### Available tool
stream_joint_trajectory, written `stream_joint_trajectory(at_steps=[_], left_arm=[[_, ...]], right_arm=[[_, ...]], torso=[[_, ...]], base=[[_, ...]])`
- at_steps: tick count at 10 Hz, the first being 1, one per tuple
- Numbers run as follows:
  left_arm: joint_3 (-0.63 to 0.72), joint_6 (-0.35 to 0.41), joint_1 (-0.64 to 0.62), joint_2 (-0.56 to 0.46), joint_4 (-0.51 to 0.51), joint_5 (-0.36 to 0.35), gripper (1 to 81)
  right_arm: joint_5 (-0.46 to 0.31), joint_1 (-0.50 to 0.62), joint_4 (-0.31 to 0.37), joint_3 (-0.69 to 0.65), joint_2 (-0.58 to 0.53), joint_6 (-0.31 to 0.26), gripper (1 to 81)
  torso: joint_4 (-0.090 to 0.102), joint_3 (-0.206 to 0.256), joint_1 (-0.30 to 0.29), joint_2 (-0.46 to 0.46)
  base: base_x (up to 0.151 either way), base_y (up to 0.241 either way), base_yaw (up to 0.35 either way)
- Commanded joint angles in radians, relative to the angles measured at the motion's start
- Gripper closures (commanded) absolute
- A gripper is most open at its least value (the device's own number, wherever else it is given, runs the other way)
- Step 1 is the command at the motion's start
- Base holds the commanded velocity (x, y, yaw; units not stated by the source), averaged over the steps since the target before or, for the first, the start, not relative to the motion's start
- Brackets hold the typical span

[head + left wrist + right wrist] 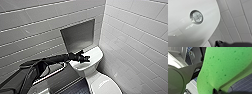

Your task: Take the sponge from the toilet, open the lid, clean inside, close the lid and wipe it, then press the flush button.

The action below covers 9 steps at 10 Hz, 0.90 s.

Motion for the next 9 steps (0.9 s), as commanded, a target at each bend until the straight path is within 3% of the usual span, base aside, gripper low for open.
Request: stream_joint_trajectory(at_steps=[1, 7, 9], left_arm=[[-0.058, 0.002, -0.198, 0.025, -0.012, 0.037, 81.1], [-0.224, 0.002, -0.226, 0.125, 0.028, 0.034, 81.1], [-0.258, 0.002, -0.249, 0.153, 0.054, 0.036, 81.1]], right_arm=[[-0.082, -0.002, 0.007, 0.033, -0.023, 0.003, 81.1], [-0.082, 0.001, 0.007, 0.036, -0.023, 0.006, 81.1], [-0.082, 0.001, 0.007, 0.036, -0.018, 0.006, 81.1]], torso=[[0.000, 0.000, 0.000, 0.000], [0.000, 0.000, 0.000, 0.000], [0.000, -0.032, 0.000, 0.000]], base=[[0.000, 0.000, 0.000], [0.000, 0.000, 0.000], [0.000, 0.000, 0.000]])
